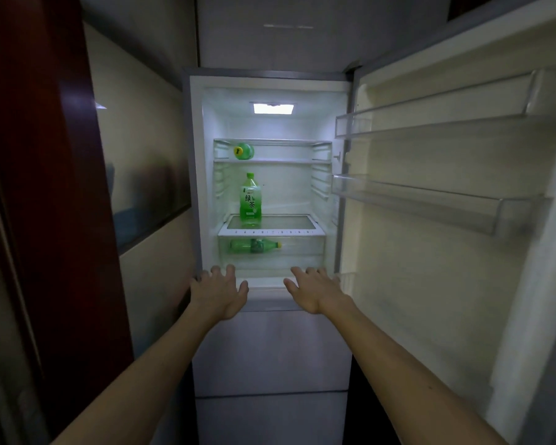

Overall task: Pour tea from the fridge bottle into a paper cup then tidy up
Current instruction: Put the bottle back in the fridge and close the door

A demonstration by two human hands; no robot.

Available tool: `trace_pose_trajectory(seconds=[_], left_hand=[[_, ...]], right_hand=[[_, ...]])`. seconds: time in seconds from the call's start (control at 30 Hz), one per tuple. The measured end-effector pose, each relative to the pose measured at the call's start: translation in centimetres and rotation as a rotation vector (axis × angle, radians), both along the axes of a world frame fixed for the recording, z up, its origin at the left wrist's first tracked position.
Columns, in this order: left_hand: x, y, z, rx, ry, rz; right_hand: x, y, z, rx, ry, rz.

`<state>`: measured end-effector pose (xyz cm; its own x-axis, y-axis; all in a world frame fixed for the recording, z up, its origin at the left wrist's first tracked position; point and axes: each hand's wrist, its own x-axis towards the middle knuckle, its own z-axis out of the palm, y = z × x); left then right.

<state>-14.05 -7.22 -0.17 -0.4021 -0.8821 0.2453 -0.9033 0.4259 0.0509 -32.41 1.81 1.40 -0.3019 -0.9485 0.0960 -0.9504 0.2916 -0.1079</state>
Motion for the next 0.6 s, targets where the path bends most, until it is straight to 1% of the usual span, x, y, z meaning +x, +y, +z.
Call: trace_pose_trajectory(seconds=[0.13, 0.27, 0.37, 0.6], left_hand=[[1.8, 1.7, 0.3, -0.006, -0.007, -0.014], [3.2, 3.2, 0.0, -0.034, -0.075, -0.035], [3.5, 4.3, 0.0, -0.056, -0.091, -0.059], [3.6, 6.4, -0.5, -0.048, -0.121, -0.108]], right_hand=[[2.1, 1.4, 0.3, -0.013, 0.007, -0.023], [4.2, 3.1, 0.1, 0.012, 0.015, -0.05], [5.5, 4.7, -0.1, 0.036, 0.034, -0.073], [5.1, 8.4, -0.4, 0.025, 0.038, -0.125]])
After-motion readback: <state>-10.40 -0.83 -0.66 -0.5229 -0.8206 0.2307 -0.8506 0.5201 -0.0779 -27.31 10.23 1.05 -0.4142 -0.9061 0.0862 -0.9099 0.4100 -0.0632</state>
